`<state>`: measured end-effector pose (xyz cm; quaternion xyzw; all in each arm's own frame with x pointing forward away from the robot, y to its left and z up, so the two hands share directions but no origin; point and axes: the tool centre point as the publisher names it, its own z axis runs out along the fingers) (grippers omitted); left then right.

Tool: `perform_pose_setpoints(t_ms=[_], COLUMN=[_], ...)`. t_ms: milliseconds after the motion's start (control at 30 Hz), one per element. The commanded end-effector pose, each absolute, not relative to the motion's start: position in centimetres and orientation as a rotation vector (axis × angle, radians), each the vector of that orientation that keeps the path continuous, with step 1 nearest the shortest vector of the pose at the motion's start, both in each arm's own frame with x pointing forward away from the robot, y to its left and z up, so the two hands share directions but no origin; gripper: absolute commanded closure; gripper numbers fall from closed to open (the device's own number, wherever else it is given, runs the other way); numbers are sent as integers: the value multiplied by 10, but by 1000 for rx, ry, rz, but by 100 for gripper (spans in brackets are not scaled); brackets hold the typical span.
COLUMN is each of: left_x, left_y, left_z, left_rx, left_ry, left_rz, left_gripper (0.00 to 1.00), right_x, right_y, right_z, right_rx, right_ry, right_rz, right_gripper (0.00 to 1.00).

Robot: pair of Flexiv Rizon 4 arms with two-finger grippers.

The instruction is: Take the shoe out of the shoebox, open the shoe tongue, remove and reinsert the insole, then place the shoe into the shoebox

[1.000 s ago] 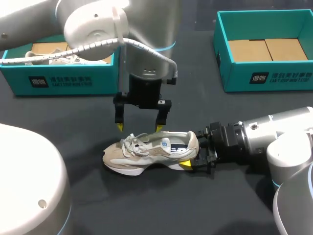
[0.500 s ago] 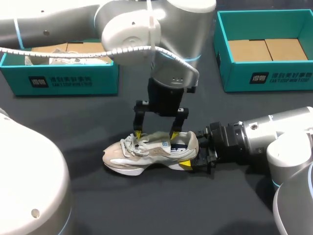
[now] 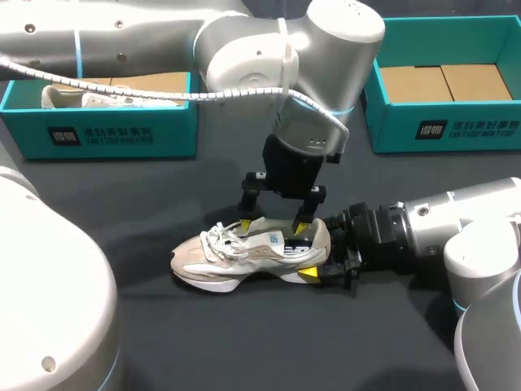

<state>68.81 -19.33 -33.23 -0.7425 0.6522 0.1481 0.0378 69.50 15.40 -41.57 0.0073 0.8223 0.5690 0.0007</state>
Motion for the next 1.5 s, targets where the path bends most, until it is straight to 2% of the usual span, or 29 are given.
perform_pose_setpoints(t_ms=[33,633,800,1033,1133,1233,1333,1500], left_x=[684,674,667,666,667,669,669,670], left_y=[-202,-204,-196,-183,-180,-178,-176,-174], left_z=[-342,-359,-363,-364,-361,-358,-355,-349], left_rx=[-2253,-2185,-2168,-2155,-2152,-2157,-2152,-2130], left_ry=[1973,1944,1914,1869,1857,1849,1851,1846], left_rz=[491,583,644,719,731,736,742,754], left_gripper=[2,5,10,11,13,20,20,25], right_x=[695,695,695,695,695,695,695,695], right_y=[155,155,155,155,155,155,155,155], right_z=[-418,-418,-418,-418,-418,-418,-418,-418], right_rx=[23,23,23,23,23,23,23,23], right_ry=[2588,2588,2588,2588,2588,2588,2588,2588], right_rz=[1780,1780,1780,1780,1780,1780,1780,1780], right_gripper=[100,100,100,100,100,100,100,100])
